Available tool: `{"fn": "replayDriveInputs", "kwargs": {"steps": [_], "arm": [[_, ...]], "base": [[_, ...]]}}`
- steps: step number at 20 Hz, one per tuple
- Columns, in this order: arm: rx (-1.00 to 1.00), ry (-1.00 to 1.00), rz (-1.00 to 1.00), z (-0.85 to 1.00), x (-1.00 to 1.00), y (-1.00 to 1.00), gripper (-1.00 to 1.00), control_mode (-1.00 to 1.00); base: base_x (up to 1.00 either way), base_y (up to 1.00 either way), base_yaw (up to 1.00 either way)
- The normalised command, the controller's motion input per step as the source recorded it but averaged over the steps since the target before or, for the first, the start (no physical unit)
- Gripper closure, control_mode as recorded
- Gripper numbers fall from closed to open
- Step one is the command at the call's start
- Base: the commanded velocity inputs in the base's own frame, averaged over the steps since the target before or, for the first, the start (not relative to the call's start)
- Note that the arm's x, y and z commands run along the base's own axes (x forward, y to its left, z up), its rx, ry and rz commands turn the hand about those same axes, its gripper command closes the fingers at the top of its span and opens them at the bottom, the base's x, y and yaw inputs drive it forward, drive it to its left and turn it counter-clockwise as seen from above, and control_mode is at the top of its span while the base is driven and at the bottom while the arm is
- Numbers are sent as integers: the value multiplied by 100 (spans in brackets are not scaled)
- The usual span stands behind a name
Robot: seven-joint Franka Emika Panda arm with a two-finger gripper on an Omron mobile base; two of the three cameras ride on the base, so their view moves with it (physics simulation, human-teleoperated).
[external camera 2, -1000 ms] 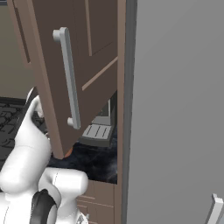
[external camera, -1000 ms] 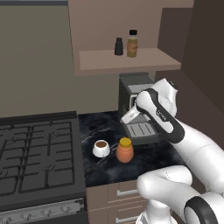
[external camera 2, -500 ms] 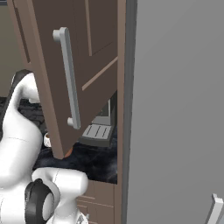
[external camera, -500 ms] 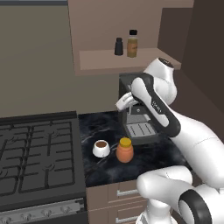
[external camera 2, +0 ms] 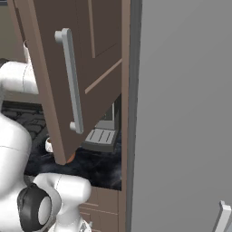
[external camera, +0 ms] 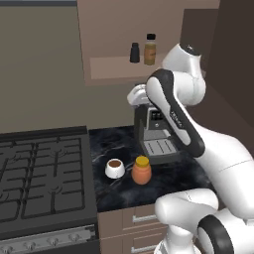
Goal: Pick the cinnamon and honey bottle from the cabinet and place them next to the mug.
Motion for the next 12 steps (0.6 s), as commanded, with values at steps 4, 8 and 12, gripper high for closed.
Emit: {"fn": "replayDriveInputs", "kwargs": {"steps": [4,8,12], "arm": [[0,-14,-25,68,-12,-1,-100,-100],[0,-21,-25,61,-2,-12,-100,-100],[0,-30,-25,36,1,-28,-100,-100]], "base": [[0,0,0],[0,0,0],[0,0,0]]}}
